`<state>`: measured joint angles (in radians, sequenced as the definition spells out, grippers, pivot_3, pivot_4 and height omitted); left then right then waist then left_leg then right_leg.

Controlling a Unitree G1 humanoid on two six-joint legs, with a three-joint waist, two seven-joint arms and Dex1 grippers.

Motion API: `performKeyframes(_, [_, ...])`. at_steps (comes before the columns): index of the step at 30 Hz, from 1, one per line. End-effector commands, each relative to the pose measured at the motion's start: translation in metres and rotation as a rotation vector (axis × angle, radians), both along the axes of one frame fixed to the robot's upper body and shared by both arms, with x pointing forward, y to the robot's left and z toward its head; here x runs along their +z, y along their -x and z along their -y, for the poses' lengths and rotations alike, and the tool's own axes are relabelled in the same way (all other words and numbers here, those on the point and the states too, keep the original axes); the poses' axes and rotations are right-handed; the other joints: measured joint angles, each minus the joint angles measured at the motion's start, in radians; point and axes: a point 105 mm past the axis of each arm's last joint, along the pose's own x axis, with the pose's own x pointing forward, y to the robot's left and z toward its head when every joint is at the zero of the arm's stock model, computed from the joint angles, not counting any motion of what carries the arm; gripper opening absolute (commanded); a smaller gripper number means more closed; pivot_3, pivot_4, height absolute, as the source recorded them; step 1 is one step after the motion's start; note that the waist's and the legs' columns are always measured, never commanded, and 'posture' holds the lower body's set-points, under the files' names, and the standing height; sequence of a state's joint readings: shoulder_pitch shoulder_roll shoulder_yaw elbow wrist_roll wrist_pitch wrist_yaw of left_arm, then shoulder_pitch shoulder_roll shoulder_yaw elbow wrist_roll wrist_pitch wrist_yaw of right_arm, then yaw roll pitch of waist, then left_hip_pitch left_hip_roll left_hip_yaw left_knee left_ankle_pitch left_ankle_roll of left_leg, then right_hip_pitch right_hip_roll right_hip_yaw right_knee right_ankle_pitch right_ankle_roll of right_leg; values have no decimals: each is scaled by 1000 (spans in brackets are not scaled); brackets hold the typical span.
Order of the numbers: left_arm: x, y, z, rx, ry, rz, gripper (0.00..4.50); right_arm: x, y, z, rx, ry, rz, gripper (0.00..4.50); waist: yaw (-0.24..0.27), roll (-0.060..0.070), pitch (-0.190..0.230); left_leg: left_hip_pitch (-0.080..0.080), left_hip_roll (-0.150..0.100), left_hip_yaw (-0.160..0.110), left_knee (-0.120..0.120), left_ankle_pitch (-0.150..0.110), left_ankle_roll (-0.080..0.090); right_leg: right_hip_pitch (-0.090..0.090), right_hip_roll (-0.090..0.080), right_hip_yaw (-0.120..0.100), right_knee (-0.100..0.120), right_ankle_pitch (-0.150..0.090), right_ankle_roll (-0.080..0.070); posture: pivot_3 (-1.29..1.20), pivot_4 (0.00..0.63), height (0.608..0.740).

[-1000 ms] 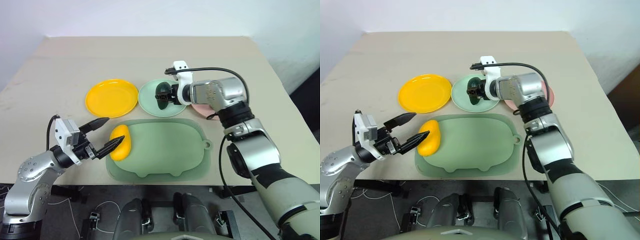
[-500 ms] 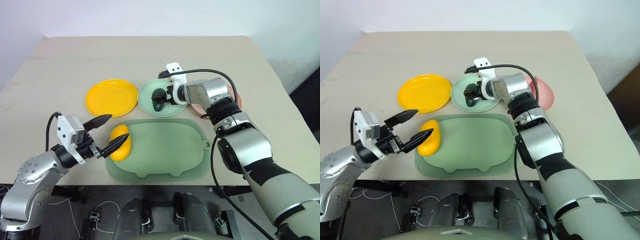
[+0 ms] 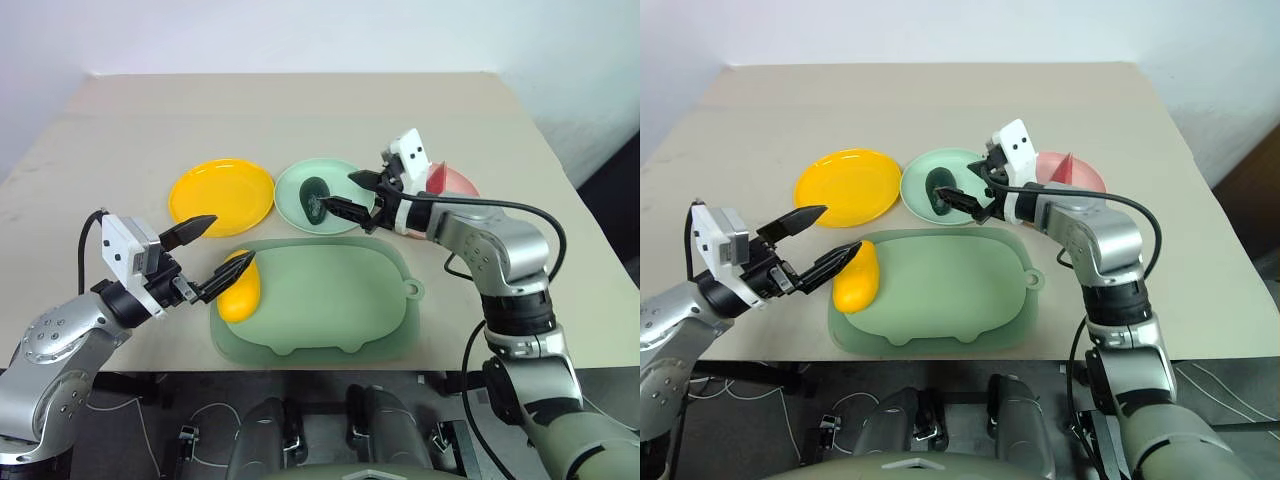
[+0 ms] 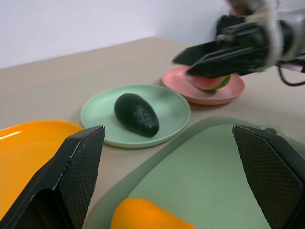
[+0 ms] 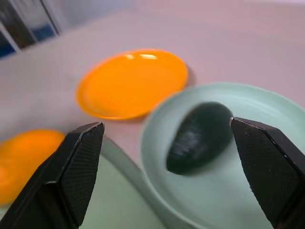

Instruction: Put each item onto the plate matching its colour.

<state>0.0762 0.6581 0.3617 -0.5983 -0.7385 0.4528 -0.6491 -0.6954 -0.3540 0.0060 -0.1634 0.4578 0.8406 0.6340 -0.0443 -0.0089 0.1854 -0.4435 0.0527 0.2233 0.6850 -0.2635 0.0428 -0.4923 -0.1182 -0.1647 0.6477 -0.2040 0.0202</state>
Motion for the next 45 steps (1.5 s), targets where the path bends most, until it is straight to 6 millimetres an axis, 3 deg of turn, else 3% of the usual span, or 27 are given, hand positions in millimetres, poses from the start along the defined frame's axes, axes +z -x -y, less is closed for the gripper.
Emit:
performKeyframes(1, [4, 5, -9, 38, -5, 33, 4500, 14, 19, 4, 32, -52, 93, 4477, 1, 0, 0, 0, 0, 0, 0, 0, 0, 0, 0, 0, 0, 0, 0, 0, 150, 696])
performKeyframes(7, [-13, 10, -23, 113, -6, 15, 4500, -3, 55, 7, 115, -116, 93, 4477, 6, 0, 0, 0, 0, -1, 0, 0, 0, 0, -1, 0, -2, 0, 0, 0, 150, 696])
performKeyframes(13, [-18, 12, -22, 140, 12, 14, 4500, -13, 57, 7, 128, -75, 83, 4477, 3, 0, 0, 0, 0, -1, 0, 0, 0, 1, -1, 0, -3, -2, -3, 0, 150, 696])
performKeyframes(18, [-24, 15, -24, 165, 29, 2, 4500, -17, 72, 24, 179, -31, 96, 4477, 12, -1, 0, -1, -1, -1, 0, -1, 1, 1, -1, 0, -5, -2, -3, 0, 150, 696])
performKeyframes(22, [-30, 16, -25, 168, 39, -9, 4500, -20, 70, 33, 141, -31, 103, 4477, 14, -1, 0, 0, 0, -1, 0, -1, 1, 2, -1, 0, -6, -2, -3, 0, 150, 696])
performKeyframes(30, [-33, 15, -11, 132, 74, -25, 4500, -28, 79, 26, 171, -6, 131, 4477, 30, -1, 0, 0, 0, -3, 0, -1, 2, 5, 0, -1, -11, -2, -4, 0, 150, 696])
performKeyframes(36, [-46, 14, -6, 137, 83, -83, 4500, -33, 84, 29, 185, 5, 142, 4477, 32, -1, 0, 1, -1, -5, 0, -1, 2, 9, 0, -3, -14, -2, -4, 0, 150, 696])
performKeyframes(45, [-51, -5, 18, 139, 86, -176, 4500, -40, 85, 32, 175, 34, 162, 4477, 33, -1, 0, 2, -1, -7, 0, -2, 2, 13, 0, -5, -16, -3, -2, 0, 150, 696])
